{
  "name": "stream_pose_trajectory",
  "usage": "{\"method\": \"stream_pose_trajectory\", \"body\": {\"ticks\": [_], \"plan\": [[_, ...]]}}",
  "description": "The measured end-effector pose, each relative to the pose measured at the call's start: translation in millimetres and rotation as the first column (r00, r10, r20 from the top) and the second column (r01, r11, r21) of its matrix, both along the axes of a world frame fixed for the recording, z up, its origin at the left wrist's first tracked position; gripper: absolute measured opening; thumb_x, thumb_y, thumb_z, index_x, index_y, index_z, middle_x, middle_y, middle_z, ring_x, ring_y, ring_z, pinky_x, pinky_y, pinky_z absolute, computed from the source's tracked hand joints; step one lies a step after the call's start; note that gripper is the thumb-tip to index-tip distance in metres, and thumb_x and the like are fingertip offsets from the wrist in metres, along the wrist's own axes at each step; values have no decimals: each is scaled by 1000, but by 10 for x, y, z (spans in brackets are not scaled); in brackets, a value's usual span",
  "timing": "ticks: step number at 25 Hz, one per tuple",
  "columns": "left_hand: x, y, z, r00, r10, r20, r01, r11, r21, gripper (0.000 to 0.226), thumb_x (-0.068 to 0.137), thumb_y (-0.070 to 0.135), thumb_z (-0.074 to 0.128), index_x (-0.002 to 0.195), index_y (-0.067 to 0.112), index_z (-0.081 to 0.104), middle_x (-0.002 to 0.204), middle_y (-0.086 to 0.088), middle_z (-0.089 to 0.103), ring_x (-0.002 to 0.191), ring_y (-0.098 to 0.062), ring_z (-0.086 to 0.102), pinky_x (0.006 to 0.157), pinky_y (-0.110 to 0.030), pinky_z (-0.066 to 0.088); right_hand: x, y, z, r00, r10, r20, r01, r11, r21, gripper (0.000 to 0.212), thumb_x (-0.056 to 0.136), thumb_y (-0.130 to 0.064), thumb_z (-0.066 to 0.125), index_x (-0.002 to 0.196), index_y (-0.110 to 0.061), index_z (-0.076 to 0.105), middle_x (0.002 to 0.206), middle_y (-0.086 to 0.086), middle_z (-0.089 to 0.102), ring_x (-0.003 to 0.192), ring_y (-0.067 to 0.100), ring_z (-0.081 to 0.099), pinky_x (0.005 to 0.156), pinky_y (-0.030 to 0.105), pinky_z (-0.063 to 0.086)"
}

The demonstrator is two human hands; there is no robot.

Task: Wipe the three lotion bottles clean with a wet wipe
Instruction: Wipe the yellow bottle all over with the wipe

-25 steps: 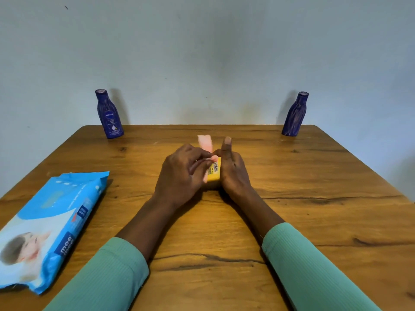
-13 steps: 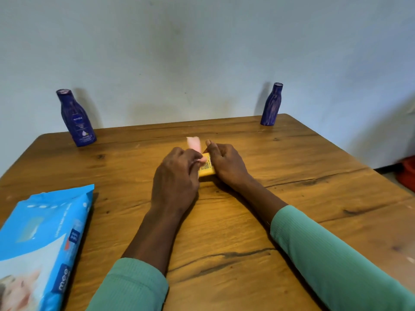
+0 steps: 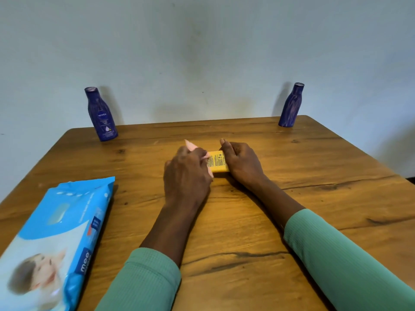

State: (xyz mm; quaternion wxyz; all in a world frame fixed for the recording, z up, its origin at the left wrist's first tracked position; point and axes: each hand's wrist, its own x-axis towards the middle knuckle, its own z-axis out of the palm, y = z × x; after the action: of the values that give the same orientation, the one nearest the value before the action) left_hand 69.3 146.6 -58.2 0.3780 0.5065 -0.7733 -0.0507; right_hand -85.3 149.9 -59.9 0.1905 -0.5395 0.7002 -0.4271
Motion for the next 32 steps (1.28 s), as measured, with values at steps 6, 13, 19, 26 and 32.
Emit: {"method": "stream_pose_trajectory", "body": {"ticks": [6, 13, 19, 26, 32], "plan": [[78, -83, 41, 995, 96, 31, -96, 995, 6, 27, 103, 26, 58, 124, 16, 71, 115, -9, 64, 99, -21, 62, 89, -42, 55, 74, -62, -51, 999, 38, 5, -38, 999, -5, 55, 107, -57, 42, 132, -17, 71, 109, 2, 78, 94, 14, 71, 78, 33, 60], [-1, -164, 48, 973, 200, 113, -201, 980, -1, 29, 104, 30, 55, 127, 18, 70, 111, -8, 64, 97, -20, 60, 91, -42, 47, -38, -78, -108, 994, 16, -111, -18, 1000, -14, 57, 107, -61, 37, 134, -23, 69, 108, 3, 78, 92, 17, 70, 78, 38, 60], [326, -364, -3, 929, 358, 95, -369, 920, 134, 32, 101, 26, 64, 132, 17, 69, 117, -11, 71, 105, -25, 65, 97, -50, 53, -9, -117, -63, 989, 54, -139, -59, 998, -30, 58, 107, -61, 34, 141, -24, 64, 116, 8, 78, 99, 19, 70, 83, 43, 61], [-22, 18, -38, 999, 4, -48, -2, 999, 35, 27, 96, 23, 72, 122, 17, 73, 108, -3, 72, 92, -15, 67, 82, -40, 61, -24, -134, -80, 985, -27, -171, 21, 999, -38, 57, 109, -58, 34, 133, -21, 70, 112, 8, 78, 87, 18, 64, 83, 43, 59], [255, -174, -5, 967, 224, -121, -207, 969, 136, 31, 96, 23, 72, 126, 19, 72, 112, -4, 75, 94, -11, 66, 70, -22, 54, -28, -115, -76, 987, 38, -155, -34, 999, 33, 63, 105, -66, 35, 141, -24, 64, 121, 6, 76, 95, 15, 63, 85, 41, 59]]}}
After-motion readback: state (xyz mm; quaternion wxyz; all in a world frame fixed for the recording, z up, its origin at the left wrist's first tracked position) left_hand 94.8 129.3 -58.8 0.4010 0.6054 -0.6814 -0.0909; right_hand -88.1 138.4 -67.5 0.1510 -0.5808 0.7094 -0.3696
